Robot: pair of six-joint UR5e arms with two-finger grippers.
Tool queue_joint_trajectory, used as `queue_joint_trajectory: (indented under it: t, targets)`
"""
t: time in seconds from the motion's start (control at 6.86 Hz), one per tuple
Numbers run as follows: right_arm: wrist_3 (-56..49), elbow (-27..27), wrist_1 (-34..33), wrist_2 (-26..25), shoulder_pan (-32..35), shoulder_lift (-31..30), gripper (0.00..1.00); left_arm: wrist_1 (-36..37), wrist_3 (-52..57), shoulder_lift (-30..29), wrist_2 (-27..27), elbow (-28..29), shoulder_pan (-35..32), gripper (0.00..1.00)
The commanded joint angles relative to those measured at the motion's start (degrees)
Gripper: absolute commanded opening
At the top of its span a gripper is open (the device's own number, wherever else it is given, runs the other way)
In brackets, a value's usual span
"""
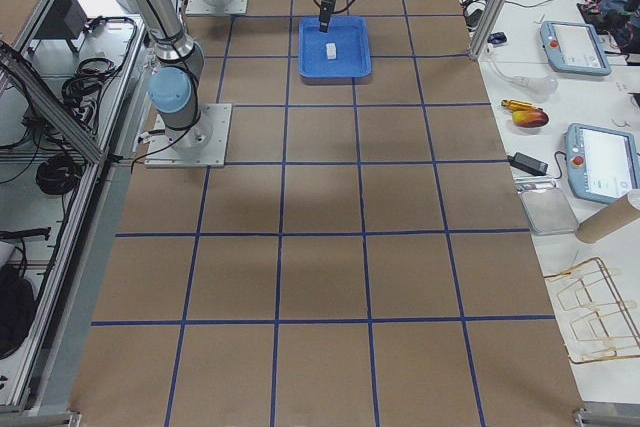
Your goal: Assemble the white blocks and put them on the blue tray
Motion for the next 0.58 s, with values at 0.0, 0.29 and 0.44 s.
queue_joint_trajectory:
  t: [0.0, 0.29, 0.44]
  targets:
    - [-0.06, -0.12, 0.04, 0.09, -0.34, -0.02, 1.0, -3.7, 0.27, -0.16, 0.43, 5.31, 0.58, 1.0]
    - [-0.77, -0.12, -0.05, -0.17, -0.35, -0.02, 1.0, -5.23, 0.88, -0.35, 1.93, 7.45, 0.5, 1.0]
    - [-0.77, -0.12, -0.57, 0.0, -0.17, -0.02, 1.0, -5.23, 0.8, -0.43, 1.93, 7.46, 0.41, 1.0]
